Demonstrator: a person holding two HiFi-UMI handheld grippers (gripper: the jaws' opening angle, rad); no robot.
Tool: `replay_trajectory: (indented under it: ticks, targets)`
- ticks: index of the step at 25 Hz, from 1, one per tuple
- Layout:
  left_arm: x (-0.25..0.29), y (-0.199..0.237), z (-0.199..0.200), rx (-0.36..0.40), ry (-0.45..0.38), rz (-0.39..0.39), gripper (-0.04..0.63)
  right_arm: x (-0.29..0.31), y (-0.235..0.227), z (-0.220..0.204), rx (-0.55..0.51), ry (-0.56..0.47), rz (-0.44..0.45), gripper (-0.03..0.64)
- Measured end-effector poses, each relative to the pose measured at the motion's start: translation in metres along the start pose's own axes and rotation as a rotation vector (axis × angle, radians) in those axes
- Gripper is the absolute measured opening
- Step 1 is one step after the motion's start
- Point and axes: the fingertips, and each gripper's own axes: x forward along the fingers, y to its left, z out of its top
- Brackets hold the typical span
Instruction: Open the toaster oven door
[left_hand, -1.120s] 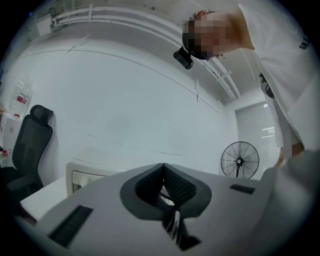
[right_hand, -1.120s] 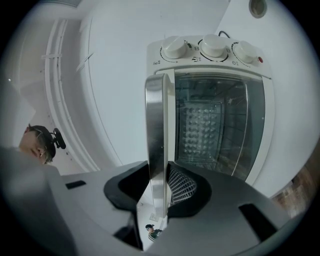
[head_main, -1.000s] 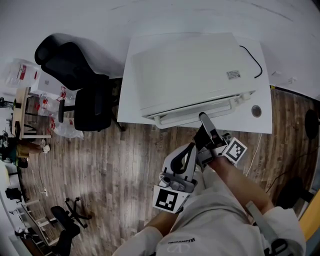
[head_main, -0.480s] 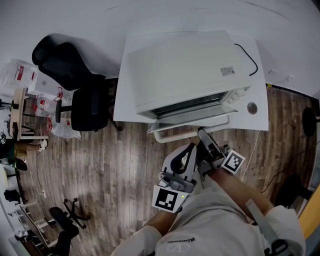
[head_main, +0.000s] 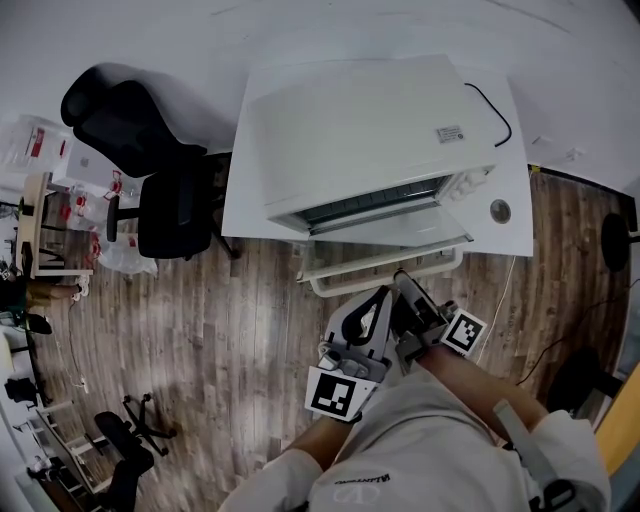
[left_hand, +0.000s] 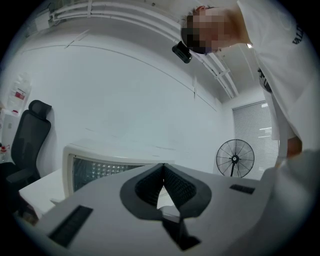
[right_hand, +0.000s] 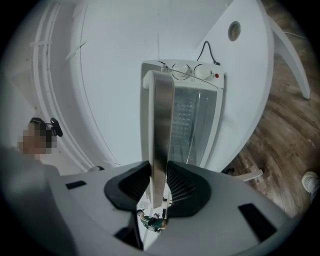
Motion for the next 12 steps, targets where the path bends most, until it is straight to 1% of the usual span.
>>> replay_trajectory:
  ticks: [5,8,12]
  targets:
    - [-0.006,-0.005,-0.005,-0.003,0.005,0.0,0.008,-0.022,-0.019,-0.014,0.023,0.026,-0.063,0.11]
    - [-0.006,-0.006,-0.014,0.0,0.022,0.003,0.008,-0.026,-0.024,-0.016,0.023,0.027,-0.068,0.109]
    - [-0.011,-0.004,-0.037,0.044,0.073,0.023,0.008,-0.027,-0.027,-0.018,0.024,0.032,-0.067,0.109]
